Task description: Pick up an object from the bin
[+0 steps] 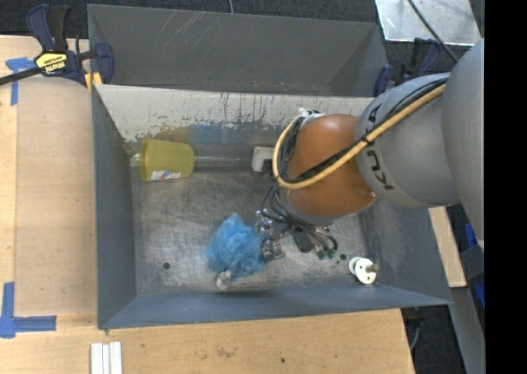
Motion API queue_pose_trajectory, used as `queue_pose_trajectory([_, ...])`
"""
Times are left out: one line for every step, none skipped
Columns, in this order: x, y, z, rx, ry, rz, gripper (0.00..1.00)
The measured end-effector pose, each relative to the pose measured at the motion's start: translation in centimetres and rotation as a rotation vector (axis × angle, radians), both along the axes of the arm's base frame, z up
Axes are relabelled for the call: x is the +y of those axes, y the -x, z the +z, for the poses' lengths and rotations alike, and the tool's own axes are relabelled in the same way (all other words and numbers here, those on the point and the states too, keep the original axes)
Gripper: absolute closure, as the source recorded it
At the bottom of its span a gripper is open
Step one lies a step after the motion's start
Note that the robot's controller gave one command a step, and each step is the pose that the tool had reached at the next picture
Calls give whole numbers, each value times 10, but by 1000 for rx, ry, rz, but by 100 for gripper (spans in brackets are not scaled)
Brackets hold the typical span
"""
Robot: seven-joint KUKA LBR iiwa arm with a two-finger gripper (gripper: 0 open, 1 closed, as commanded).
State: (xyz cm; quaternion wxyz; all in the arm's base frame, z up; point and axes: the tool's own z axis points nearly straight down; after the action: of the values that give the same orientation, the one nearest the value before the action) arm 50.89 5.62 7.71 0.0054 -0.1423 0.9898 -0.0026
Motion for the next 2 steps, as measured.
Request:
queue_pose_trajectory([4,1,40,17,-3,21,100])
queue_pose_trajectory([3,-1,63,11,-4,27,100])
